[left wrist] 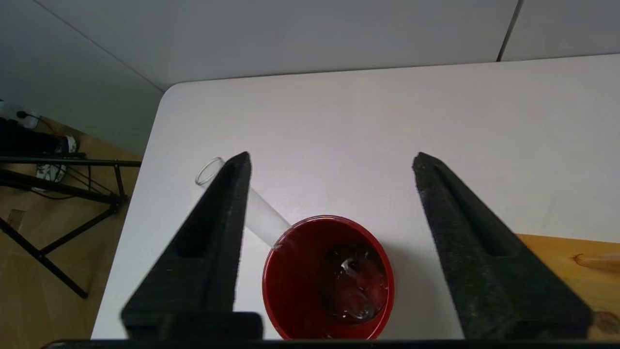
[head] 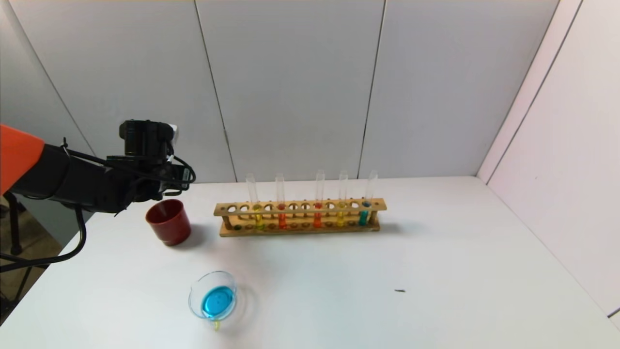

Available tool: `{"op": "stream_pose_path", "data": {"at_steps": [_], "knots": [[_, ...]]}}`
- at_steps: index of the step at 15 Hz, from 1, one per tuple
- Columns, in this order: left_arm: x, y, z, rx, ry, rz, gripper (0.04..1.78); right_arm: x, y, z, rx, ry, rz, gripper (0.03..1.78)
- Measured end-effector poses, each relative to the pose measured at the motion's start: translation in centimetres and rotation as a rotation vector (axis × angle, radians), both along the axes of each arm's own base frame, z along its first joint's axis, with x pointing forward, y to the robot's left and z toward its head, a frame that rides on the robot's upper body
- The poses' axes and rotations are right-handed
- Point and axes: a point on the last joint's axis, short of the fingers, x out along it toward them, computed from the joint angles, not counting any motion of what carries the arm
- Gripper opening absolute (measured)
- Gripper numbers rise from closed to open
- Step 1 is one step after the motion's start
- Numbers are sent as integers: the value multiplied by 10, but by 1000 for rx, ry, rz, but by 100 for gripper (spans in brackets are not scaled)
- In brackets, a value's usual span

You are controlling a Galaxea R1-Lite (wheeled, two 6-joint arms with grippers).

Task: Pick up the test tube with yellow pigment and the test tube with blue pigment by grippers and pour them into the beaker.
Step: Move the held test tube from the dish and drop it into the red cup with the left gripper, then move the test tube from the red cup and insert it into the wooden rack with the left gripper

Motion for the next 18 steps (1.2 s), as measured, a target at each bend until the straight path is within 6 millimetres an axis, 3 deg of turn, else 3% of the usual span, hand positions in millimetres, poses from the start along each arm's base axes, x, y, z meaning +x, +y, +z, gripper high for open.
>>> {"op": "stream_pose_path", "data": {"at_steps": [2,5,12,18], "knots": [[-6,-2,3,1,-2,-6,146,0,0,0,0,0,0,170],[-23,-7,13,-5,-16,-24,171,0,0,0,0,0,0,170],[-76,-59,16,-111,-172,-77,175,0,0,0,0,0,0,170],[-100,-78,0,-198,-209,-108,175,0,0,0,0,0,0,170]]}}
